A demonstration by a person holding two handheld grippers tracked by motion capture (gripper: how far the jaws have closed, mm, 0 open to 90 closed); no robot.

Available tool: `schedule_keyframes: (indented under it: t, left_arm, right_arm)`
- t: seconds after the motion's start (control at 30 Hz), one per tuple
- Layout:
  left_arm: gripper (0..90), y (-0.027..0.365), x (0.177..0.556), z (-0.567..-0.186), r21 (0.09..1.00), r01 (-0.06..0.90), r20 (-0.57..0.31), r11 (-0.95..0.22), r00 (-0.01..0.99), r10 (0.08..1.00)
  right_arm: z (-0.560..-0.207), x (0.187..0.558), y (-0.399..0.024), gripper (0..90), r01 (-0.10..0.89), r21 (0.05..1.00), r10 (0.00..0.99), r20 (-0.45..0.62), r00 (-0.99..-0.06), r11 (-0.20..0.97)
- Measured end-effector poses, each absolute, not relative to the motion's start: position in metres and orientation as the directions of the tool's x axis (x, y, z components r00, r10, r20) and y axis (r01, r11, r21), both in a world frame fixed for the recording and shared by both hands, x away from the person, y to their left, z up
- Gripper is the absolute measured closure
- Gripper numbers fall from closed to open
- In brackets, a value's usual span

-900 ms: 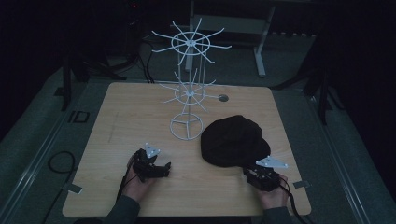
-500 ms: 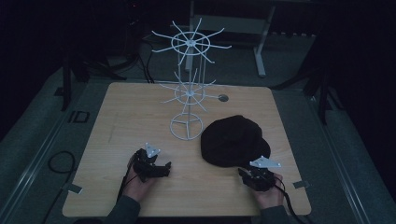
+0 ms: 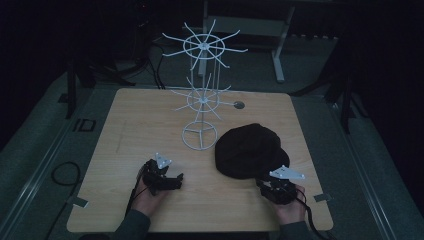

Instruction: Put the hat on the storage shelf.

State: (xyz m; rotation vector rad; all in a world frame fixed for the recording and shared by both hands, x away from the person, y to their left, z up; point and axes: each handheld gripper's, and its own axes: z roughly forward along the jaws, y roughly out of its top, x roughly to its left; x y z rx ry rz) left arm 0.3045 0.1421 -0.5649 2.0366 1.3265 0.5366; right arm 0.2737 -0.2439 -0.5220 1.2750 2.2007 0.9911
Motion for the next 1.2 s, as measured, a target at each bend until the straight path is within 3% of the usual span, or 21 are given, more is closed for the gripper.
schedule_keyframes:
  t: [0.23, 0.63, 1.03, 1.2]
  left_arm:
    - [8.6, 0.142, 0.305, -0.565, 0.703, 0.652, -0.007, -0.285, 0.407, 0.914]
    - [8.5, 0.142, 0.305, -0.565, 0.703, 0.652, -0.007, -0.285, 0.407, 0.914]
    - [8.6, 0.142, 0.305, -0.565, 0.702, 0.652, -0.006, -0.285, 0.407, 0.914]
    - [8.5, 0.142, 0.305, -0.565, 0.702, 0.652, -0.006, -0.285, 0.406, 0.914]
  right_arm:
    - [-0.504, 0.272, -0.243, 59.3, 0.536, 0.791, 0.874, 0.004, -0.487, 0.295]
    - [-0.467, 0.305, -0.259, 56.3, 0.541, 0.819, 0.952, -0.022, -0.305, 0.192]
    - [-0.468, 0.347, -0.279, 54.6, 0.625, 0.77, 0.986, -0.029, -0.162, 0.125]
    - [-0.477, 0.359, -0.281, 52.6, 0.651, 0.751, 0.989, -0.012, -0.148, 0.106]
